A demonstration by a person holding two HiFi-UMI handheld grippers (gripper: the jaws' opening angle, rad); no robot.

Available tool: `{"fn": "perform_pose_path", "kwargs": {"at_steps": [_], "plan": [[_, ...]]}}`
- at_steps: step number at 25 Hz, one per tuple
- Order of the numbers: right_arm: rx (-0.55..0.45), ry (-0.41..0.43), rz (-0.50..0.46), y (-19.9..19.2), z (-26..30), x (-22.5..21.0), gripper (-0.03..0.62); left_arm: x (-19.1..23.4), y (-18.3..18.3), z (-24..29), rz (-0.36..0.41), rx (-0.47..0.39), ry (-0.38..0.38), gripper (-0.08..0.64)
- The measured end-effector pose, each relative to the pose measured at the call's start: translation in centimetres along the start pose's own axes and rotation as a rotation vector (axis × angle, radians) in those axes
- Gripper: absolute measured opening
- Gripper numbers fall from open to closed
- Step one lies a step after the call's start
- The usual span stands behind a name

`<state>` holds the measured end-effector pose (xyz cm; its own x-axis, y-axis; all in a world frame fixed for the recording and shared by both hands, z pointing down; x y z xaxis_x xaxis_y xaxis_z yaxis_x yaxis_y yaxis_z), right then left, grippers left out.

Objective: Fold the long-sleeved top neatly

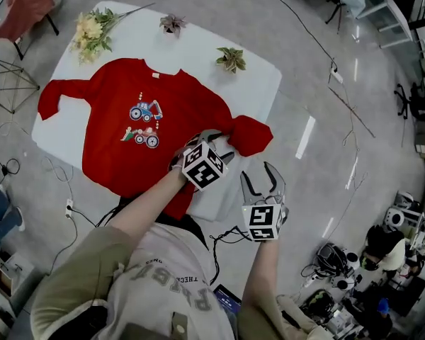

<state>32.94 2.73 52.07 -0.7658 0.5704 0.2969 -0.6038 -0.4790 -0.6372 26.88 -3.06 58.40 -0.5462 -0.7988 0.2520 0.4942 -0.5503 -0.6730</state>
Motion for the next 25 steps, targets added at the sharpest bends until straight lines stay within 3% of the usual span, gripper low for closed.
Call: {"fn": "perform_pose_path", "kwargs": {"at_steps": [5,7,9,11,14,18,25], "plan": [[0.006,-0.035,0.070,-1.6,-1.1,-0.7,0.255,0.3,0.0,3.5,-0.021,0.029,0.009,0.176],[0.003,-0.041,0.085,-2.0,-1.2,-0.8,0.255,0.4,-0.2,3.9,0.006,0.033,0.018,0.125],[-0.001,-0.044,0.092,-2.2,-1.1,-1.1,0.255,0.6,0.1,3.5,0.039,0.018,0.022,0.056],[-0.011,-0.042,0.093,-2.1,-0.7,-1.3,0.255,0.6,0.9,2.3,0.044,-0.025,0.012,0.034],[-0.033,-0.023,0.098,-1.5,0.2,-1.2,0.255,1.0,1.6,-1.5,0.021,-0.107,0.016,0.031],[-0.073,0.036,0.091,0.4,2.3,0.2,0.255,3.0,1.1,-8.6,-0.029,-0.187,0.091,0.029],[-0.130,0.161,-0.033,6.6,7.9,5.7,0.255,9.6,-5.8,-20.2,-0.144,-0.152,0.310,0.029]]}}
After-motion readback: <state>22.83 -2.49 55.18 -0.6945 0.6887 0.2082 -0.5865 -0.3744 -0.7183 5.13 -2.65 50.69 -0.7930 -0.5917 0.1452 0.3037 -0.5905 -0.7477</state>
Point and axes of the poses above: the fingertips, and each gripper's own axes: z forward along the fingers, x to its left, y out of its top, the point moved 1 cm from there along -z, backward along the fingers, and after that the axes turned 2 degrees about -z, right-handed, at the moved point
